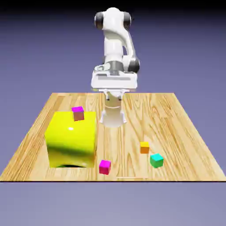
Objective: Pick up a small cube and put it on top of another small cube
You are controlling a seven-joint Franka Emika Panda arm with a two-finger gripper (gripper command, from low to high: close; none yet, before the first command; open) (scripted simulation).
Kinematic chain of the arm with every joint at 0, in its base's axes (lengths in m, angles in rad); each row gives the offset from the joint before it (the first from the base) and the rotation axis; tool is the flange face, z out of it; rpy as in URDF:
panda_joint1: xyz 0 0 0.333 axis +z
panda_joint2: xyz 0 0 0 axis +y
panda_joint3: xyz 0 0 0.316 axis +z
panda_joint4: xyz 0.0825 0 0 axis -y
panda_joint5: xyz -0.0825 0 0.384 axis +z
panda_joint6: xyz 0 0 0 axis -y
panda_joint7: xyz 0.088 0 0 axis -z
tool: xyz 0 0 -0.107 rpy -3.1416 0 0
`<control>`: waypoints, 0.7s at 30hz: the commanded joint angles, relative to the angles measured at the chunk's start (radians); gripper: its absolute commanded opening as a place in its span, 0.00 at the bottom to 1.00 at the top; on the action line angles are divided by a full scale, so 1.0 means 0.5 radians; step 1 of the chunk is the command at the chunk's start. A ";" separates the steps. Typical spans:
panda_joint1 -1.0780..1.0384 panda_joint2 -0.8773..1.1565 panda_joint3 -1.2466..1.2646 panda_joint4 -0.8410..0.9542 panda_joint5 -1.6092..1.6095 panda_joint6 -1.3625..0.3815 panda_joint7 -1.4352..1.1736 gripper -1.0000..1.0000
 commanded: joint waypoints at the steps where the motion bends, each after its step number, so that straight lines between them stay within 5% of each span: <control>1: -0.012 0.073 0.030 0.047 -0.062 -0.082 -0.015 0.50; 21: -0.247 1.522 0.623 0.980 -1.308 -1.723 -0.314 0.50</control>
